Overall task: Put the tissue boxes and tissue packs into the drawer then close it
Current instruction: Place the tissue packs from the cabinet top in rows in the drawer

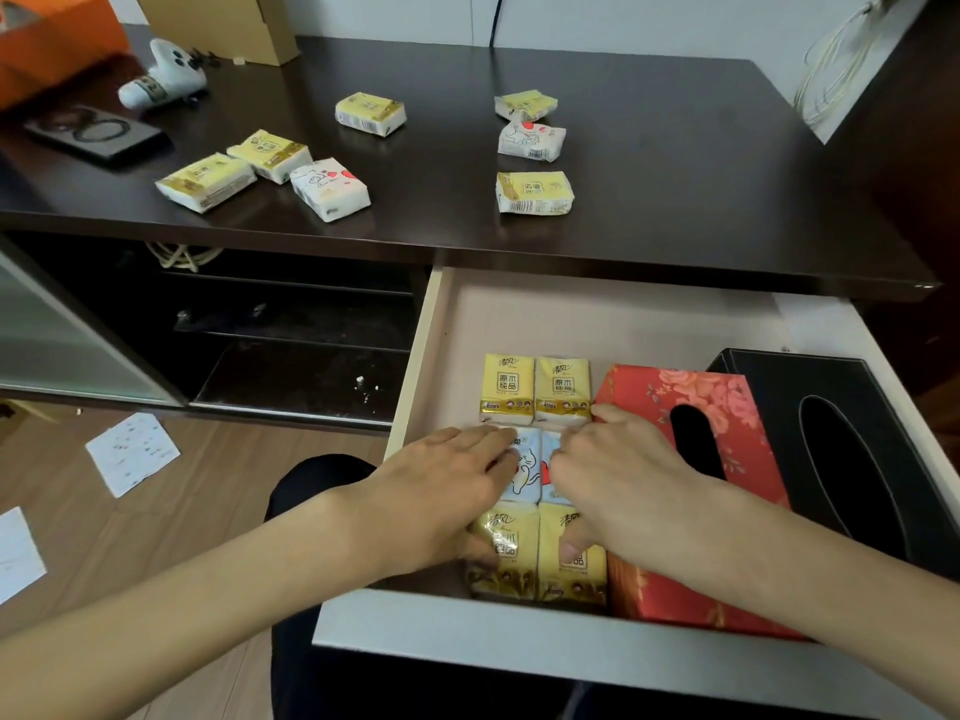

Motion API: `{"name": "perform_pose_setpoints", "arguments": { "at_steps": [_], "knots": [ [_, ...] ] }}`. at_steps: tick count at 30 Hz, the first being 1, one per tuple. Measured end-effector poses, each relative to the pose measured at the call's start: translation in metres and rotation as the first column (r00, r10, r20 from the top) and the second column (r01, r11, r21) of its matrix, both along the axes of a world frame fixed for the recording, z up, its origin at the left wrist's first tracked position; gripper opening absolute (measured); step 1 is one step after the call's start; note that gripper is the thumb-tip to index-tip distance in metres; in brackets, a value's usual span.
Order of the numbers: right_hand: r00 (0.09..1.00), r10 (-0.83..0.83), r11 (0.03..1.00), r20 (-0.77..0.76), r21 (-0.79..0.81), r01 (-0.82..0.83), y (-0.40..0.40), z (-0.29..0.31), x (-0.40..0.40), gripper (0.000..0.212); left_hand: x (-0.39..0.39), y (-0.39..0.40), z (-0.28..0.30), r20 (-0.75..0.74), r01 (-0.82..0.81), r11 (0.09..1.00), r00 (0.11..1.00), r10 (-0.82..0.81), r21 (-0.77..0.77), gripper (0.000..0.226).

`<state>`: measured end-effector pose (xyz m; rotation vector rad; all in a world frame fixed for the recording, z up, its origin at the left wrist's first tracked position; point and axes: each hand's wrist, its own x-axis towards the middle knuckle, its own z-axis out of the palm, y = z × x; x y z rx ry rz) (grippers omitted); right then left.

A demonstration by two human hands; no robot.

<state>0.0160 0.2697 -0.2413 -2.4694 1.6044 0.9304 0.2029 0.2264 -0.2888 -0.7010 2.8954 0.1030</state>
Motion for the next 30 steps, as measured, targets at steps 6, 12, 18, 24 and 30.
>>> {"name": "perform_pose_setpoints", "arguments": {
  "at_steps": [6,12,18,24,30],
  "knots": [
    [0.989,-0.022,0.997,0.146,-0.069,0.032,-0.001,0.011,-0.009,0.063,0.001,-0.004,0.005,-0.062,-0.020,0.999,0.998,0.023,0.042,0.097],
    [0.934,0.000,0.971,0.357,-0.224,0.085,-0.026,0.014,-0.029,0.033,-0.002,-0.036,0.023,-0.175,-0.085,0.996,0.981,0.083,-0.002,0.085],
    [0.971,-0.045,0.985,0.236,-0.152,0.083,-0.048,-0.003,-0.033,0.017,-0.021,-0.049,0.023,-0.015,-0.111,0.994,0.994,0.111,0.000,0.059],
    [0.946,-0.044,0.986,0.320,-0.139,0.092,-0.048,0.000,-0.037,0.026,-0.022,-0.049,0.025,-0.070,-0.120,0.993,0.990,0.121,0.015,0.047],
    [0.756,-0.052,0.900,0.652,-0.298,0.319,-0.075,0.038,-0.044,0.028,0.001,-0.077,0.069,-0.339,-0.226,0.974,0.915,0.220,0.024,0.041]
  ]
}}
